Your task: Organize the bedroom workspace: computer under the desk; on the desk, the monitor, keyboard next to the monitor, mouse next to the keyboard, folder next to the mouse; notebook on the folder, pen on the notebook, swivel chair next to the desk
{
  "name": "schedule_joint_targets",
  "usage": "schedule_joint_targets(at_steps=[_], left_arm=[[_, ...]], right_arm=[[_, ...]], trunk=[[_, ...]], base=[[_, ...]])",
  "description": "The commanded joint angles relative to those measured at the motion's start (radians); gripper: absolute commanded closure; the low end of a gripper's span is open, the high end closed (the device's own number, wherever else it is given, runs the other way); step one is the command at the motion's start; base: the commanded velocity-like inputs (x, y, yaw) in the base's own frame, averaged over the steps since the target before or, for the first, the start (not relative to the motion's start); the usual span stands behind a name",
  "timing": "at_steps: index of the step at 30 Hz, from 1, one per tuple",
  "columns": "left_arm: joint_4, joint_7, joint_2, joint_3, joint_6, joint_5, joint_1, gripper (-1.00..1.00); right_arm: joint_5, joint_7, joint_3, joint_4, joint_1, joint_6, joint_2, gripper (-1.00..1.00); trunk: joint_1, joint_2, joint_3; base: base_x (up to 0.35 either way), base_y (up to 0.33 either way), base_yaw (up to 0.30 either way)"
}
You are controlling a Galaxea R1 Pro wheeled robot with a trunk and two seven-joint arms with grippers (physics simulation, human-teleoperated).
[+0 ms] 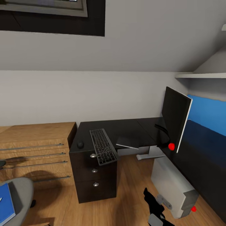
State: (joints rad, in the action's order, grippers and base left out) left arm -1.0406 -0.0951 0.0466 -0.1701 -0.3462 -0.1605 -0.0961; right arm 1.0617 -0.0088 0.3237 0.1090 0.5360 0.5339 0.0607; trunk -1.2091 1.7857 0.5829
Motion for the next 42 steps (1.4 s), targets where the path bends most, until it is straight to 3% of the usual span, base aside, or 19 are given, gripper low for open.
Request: schedule_joint_targets(at_steps=[1, 6, 11, 12, 16, 17, 18, 21, 25, 29, 42], left_arm=[[0.007, -0.005, 0.001, -0.001, 0.012, -0.011, 0.0, -1.0], [0.079, -0.006, 0.003, -0.001, 0.136, -0.011, -0.001, -1.0], [0.149, -0.006, 0.006, 0.001, 0.236, -0.011, 0.0, -1.0], [0.182, -0.005, 0.007, 0.004, 0.311, -0.009, 0.0, -1.0], [0.197, -0.003, 0.008, 0.01, 0.399, -0.007, -0.001, -1.0], [0.201, -0.003, 0.009, 0.018, 0.444, -0.007, -0.001, -1.0], [0.202, -0.004, 0.009, 0.02, 0.451, -0.007, -0.001, -1.0], [0.204, -0.013, 0.008, 0.023, 0.474, -0.009, -0.001, -1.0], [0.206, -0.019, 0.007, 0.023, 0.475, -0.01, -0.001, -1.0], [0.246, -0.022, 0.009, 0.028, 0.474, -0.009, 0.0, -1.0], [0.272, -0.023, 0.011, 0.027, 0.476, -0.011, 0.0, -1.0]], right_arm=[[-0.012, -0.001, 0.009, -0.026, 0.001, 0.037, 0.003, -1.0], [-0.076, -0.004, 0.007, -0.104, 0.0, 0.143, 0.004, -1.0], [-0.091, -0.006, 0.007, -0.124, -0.003, 0.167, -0.013, -1.0], [-0.097, -0.004, 0.01, -0.129, -0.018, 0.175, -0.019, -1.0], [-0.11, 0.0, 0.013, -0.131, -0.035, 0.179, -0.021, -1.0], [-0.143, 0.0, 0.014, -0.132, -0.04, 0.18, -0.02, -1.0], [-0.154, 0.001, 0.014, -0.132, -0.041, 0.18, -0.02, -1.0], [-0.243, 0.001, 0.015, -0.133, -0.044, 0.181, -0.021, -1.0], [-0.28, 0.001, 0.015, -0.133, -0.051, 0.18, -0.02, -1.0], [-0.307, -0.002, 0.018, -0.133, -0.056, 0.182, -0.01, -1.0], [-0.315, -0.003, 0.018, -0.134, -0.064, 0.186, 0.015, -1.0]], trunk=[[0.004, -0.007, -0.002], [0.023, -0.042, -0.018], [0.042, -0.077, -0.034], [0.046, -0.084, -0.037], [0.061, -0.112, -0.049], [0.065, -0.119, -0.053], [0.069, -0.126, -0.056], [0.081, -0.147, -0.065], [0.096, -0.175, -0.078], [0.111, -0.203, -0.09], [0.161, -0.294, -0.131]], base=[[0.0, 0.0, 0.0], [0.0, 0.0, 0.0], [0.0, 0.0, 0.0], [0.0, 0.0, 0.0], [0.0, 0.0, 0.0], [0.0, 0.0, 0.0], [0.0, 0.0, 0.0], [0.0, 0.0, 0.0], [0.0, 0.0, 0.0], [0.0, 0.0, 0.0], [0.0, 0.0, 0.0]])
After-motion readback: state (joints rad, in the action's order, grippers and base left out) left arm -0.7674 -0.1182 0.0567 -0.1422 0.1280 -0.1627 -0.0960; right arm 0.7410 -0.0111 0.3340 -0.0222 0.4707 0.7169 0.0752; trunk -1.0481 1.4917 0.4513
